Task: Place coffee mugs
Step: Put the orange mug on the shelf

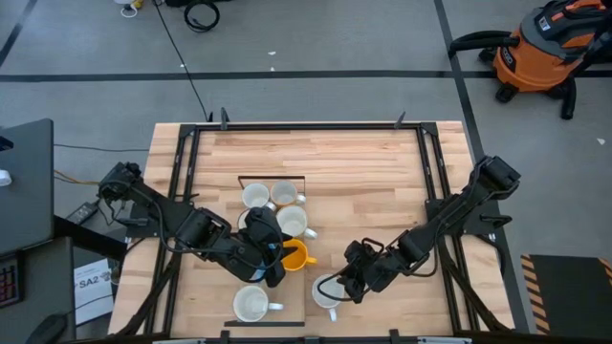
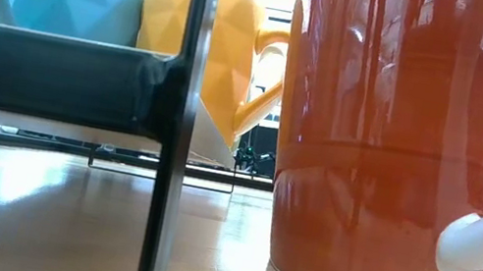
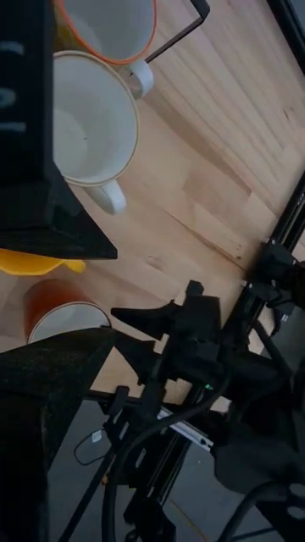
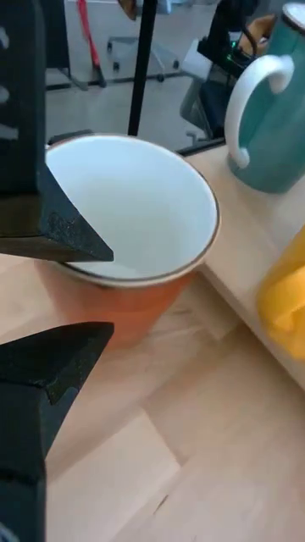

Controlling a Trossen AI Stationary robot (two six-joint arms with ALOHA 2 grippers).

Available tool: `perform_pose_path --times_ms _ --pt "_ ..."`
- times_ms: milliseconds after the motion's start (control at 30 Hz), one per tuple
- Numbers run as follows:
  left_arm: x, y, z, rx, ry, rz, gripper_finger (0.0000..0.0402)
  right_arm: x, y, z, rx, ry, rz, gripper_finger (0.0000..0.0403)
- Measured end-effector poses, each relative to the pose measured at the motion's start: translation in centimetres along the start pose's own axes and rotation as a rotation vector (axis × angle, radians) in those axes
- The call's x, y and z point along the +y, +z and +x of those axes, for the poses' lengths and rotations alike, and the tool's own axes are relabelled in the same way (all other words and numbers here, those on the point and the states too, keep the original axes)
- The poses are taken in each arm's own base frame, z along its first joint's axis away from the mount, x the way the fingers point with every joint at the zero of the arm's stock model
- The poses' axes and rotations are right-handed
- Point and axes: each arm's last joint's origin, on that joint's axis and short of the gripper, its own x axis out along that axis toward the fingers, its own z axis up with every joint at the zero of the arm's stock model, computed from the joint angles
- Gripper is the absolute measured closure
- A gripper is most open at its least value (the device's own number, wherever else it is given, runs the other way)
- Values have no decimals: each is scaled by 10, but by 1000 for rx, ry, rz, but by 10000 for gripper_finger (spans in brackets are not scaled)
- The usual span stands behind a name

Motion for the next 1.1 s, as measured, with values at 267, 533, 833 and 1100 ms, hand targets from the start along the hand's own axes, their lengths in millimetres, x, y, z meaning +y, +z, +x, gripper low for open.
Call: perform_pose_path --times_ms 267,533,833,1100 --pt "0 0 0 0 -1 0 253 0 -4 10 39 21 6 273" --pt "0 0 0 0 0 0 253 0 -4 10 45 18 2 289" --pt "0 0 0 2 1 1 253 -3 -6 11 55 -5 -15 368" --pt "-3 -2 -15 -2 -40 135 253 -2 -6 11 44 5 -28 378"
